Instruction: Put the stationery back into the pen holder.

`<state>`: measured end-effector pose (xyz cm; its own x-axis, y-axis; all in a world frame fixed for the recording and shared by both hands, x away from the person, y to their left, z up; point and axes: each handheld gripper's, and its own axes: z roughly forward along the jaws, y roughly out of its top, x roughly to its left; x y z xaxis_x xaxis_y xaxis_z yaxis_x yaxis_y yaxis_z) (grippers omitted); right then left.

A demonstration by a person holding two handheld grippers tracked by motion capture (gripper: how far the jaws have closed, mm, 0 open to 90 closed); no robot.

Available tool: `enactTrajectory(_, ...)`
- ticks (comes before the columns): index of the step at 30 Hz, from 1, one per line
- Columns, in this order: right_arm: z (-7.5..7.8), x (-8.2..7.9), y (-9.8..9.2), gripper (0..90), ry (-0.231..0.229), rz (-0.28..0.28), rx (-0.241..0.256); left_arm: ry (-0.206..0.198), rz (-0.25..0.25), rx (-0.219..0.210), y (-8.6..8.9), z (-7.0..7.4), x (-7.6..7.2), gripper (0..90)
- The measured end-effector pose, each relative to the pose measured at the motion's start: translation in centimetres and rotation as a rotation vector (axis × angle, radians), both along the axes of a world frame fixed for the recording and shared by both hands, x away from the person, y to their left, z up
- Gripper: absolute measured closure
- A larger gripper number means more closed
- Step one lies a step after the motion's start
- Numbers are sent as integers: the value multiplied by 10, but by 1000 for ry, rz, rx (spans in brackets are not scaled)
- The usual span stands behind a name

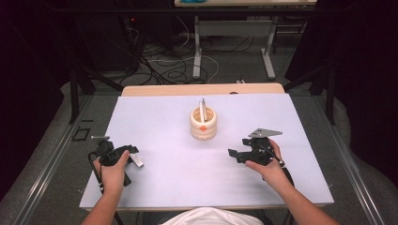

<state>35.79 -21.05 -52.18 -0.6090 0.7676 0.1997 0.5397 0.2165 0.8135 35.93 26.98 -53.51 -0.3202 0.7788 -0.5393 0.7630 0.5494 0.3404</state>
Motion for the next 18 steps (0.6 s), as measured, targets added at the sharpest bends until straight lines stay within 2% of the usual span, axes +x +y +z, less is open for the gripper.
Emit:
enactTrajectory(1, 0, 0, 0, 202, -4, 2, -4, 16, -5, -8, 1, 0, 0, 441)
enactTrajectory(4, -1, 0, 0, 202, -1, 2, -4, 23, 23, -21, 3, -4, 1, 453)
enactTrajectory(7, -1, 0, 1, 202, -1, 3, -4, 38, 27, -57, 6, -5, 2, 458)
enactTrajectory(8, -1, 0, 1, 202, -1, 3, -4, 29, 42, -58, 6, -6, 2, 464)
enactTrajectory(10, -1, 0, 0, 202, 4, 6, -7, 35, 35, -74, 8, -6, 2, 466)
enactTrajectory(17, -2, 0, 2, 202, 5, 2, -6, 38, 56, -90, 6, -7, 2, 499)
enactTrajectory(18, -2, 0, 2, 202, 3, 4, -7, 32, 65, -79, 4, -8, 3, 503)
